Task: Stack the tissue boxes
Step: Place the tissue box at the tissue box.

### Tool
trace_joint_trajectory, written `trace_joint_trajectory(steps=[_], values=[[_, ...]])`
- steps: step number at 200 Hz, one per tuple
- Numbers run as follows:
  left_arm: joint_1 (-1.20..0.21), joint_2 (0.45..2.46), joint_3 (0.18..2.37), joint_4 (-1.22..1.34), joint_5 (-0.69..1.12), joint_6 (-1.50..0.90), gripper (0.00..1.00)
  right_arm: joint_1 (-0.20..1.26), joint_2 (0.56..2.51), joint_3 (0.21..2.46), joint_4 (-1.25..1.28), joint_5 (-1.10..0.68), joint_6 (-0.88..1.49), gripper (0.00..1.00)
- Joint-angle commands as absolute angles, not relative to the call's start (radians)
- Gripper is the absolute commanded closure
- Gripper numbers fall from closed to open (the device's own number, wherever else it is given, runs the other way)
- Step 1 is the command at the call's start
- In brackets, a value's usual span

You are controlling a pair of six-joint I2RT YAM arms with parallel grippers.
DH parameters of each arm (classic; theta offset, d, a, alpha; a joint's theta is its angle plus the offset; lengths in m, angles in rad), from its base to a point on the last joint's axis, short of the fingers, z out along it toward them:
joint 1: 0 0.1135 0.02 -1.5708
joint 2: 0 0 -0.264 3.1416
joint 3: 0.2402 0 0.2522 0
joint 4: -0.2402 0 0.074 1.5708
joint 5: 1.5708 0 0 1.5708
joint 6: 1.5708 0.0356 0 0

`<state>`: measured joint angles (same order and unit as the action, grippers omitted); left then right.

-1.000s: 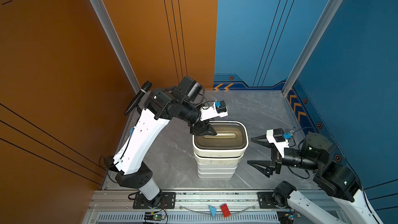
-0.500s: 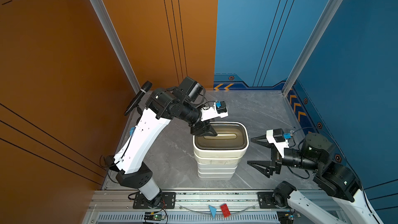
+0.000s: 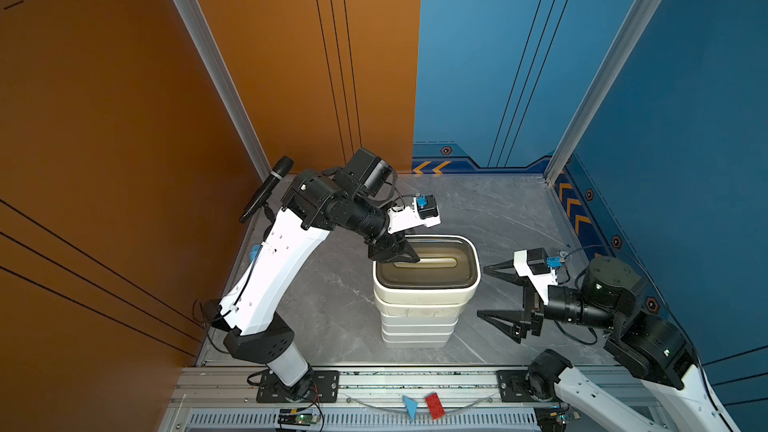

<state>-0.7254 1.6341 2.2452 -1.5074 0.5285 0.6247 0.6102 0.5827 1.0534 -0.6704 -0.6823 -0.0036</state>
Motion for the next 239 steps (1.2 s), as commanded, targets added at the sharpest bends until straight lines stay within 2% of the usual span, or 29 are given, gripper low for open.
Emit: trace_joint_trajectory(steps=[1, 131, 239], values=[[-0.716, 1.612, 2.231, -1.500, 0.557, 0.630, 0.60, 0.619, 0.589, 1.049, -0.648, -0.703, -0.003, 0.00], [-0.701, 1.588, 2.199, -1.482, 0.555, 0.631, 0.58, 0.635, 0.596, 1.047, -0.642, -0.699, 0.001, 0.00], [-0.703, 1.583, 2.201, -1.477, 0.557, 0.627, 0.46, 0.654, 0.608, 1.045, -0.632, -0.695, 0.002, 0.00]])
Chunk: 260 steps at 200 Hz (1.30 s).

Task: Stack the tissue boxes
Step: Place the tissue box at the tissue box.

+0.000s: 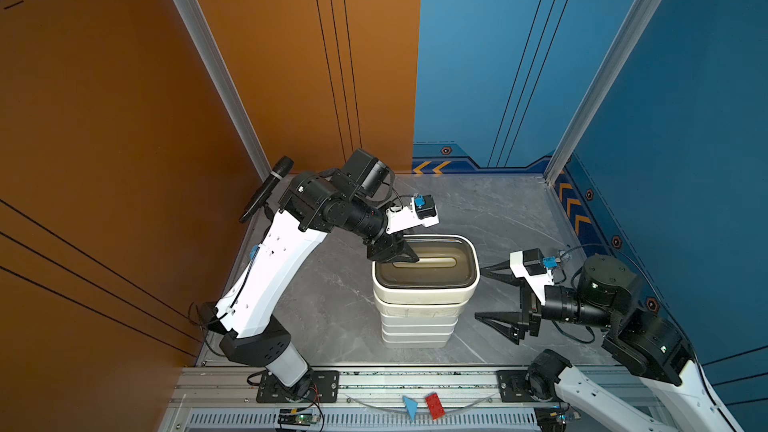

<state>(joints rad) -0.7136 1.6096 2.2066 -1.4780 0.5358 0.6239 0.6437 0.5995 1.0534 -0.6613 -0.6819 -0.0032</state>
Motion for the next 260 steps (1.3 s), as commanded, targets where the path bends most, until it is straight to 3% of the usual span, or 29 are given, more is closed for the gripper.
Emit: trace_joint_trajectory(steps=[1, 260], values=[[-0.703, 1.583, 2.201, -1.477, 0.557, 0.627, 0.46, 0.655, 0.608, 1.046, -0.632, -0.695, 0.002, 0.00], [-0.706, 1.565, 2.245, -1.463, 0.582, 0.616, 0.31, 0.724, 0.632, 1.065, -0.629, -0.629, -0.014, 0.00]])
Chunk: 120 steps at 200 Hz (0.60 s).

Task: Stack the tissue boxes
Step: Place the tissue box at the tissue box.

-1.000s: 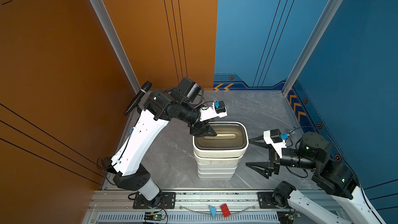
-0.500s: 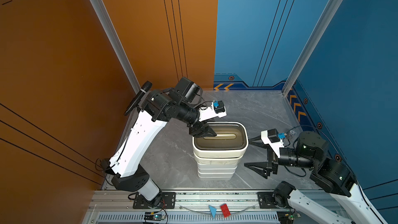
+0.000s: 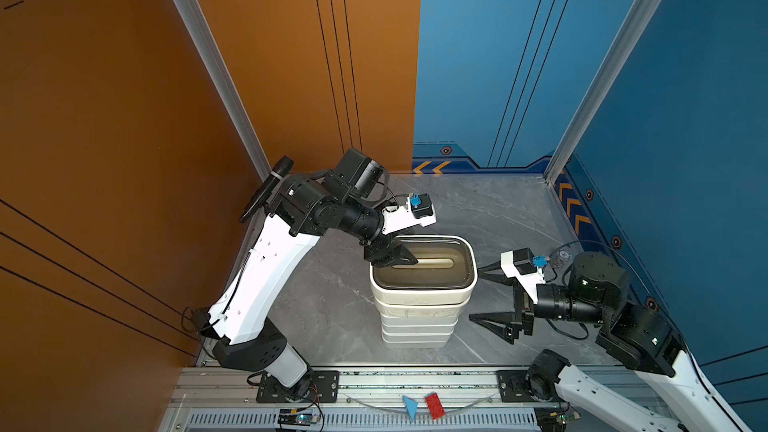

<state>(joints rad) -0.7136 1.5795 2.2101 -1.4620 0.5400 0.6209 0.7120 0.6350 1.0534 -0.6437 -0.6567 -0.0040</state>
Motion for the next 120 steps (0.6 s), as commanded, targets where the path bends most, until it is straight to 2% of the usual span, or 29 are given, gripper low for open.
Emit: trace_joint_trajectory(steps=[1, 120], values=[[-0.706, 1.565, 2.246, -1.463, 0.582, 0.616, 0.31, 0.724, 0.631, 1.065, -0.629, -0.627, -0.014, 0.00], [-0.696, 1.491, 2.242, -1.408, 0.607, 0.577, 0.29, 0.724, 0.615, 1.096, -0.667, -0.556, -0.028, 0.00]])
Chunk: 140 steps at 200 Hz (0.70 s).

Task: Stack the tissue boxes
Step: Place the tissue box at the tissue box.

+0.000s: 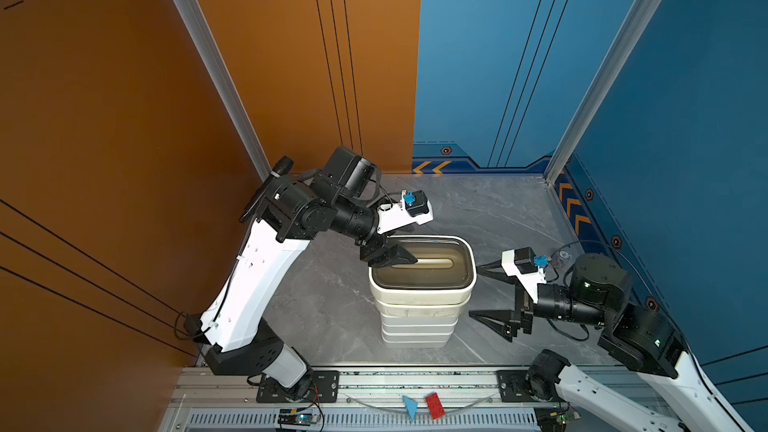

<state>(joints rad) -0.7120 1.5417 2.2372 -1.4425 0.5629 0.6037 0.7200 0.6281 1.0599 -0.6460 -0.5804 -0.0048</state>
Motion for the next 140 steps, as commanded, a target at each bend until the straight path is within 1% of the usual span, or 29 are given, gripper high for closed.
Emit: trace_joint_trajectory(steps=[1, 65, 103, 118, 125, 128, 140], values=[[-0.695, 1.490, 2.241, -1.407, 0.607, 0.577, 0.29, 0.724, 0.615, 1.096, -0.667, -0.555, -0.028, 0.00], [-0.649, 1.372, 2.120, -1.298, 0.642, 0.523, 0.24, 0.724, 0.635, 1.145, -0.691, -0.521, -0.025, 0.00], [-0.606, 1.306, 2.058, -1.223, 0.704, 0.469, 0.19, 0.724, 0.659, 1.203, -0.712, -0.425, -0.025, 0.00], [-0.591, 1.274, 2.022, -1.188, 0.713, 0.434, 0.15, 0.723, 0.685, 1.234, -0.712, -0.376, -0.022, 0.00], [-0.583, 1.256, 2.000, -1.165, 0.711, 0.414, 0.15, 0.723, 0.702, 1.252, -0.712, -0.347, -0.017, 0.00], [-0.579, 1.248, 1.990, -1.156, 0.708, 0.406, 0.10, 0.722, 0.710, 1.262, -0.713, -0.335, -0.013, 0.00], [-0.564, 1.210, 1.947, -1.102, 0.675, 0.363, 0.04, 0.718, 0.741, 1.304, -0.713, -0.278, 0.001, 0.00]])
